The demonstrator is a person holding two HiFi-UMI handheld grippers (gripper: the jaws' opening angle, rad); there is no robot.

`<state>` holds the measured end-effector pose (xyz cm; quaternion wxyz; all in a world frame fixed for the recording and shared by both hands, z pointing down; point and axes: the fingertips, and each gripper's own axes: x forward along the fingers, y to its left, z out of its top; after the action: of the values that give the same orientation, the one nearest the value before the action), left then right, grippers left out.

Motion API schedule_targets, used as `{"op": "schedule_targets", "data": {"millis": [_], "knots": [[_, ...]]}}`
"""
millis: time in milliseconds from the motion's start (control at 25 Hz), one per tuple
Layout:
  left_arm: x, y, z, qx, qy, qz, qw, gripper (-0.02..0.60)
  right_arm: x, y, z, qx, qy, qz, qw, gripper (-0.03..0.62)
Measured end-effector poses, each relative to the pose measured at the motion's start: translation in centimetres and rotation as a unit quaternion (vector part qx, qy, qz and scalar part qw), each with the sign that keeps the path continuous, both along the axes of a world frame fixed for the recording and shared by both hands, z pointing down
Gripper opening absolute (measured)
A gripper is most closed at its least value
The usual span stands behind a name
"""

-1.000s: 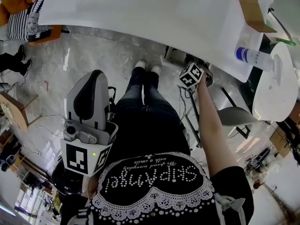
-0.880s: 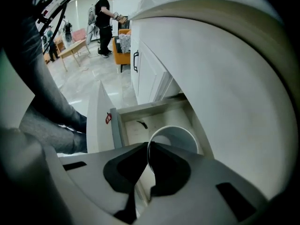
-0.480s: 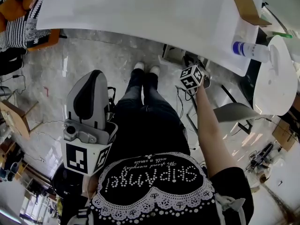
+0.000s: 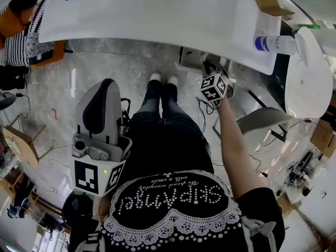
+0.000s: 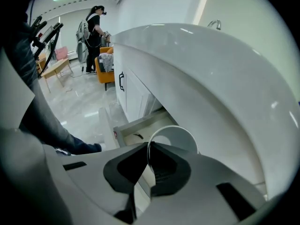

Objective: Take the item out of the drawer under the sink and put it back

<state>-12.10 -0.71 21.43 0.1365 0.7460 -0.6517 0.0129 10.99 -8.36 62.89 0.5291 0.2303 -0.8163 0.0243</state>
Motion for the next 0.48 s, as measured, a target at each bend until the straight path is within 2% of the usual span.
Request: {"op": "schedule_targets", "data": {"millis": [480], "knots": [[0.1,1.6,-0.9,0.021,0.007,0.033,0.9992,0.005,-0.2,1.7,-3.5,0.031,-0.041,0.062,0.997,0.025]]}}
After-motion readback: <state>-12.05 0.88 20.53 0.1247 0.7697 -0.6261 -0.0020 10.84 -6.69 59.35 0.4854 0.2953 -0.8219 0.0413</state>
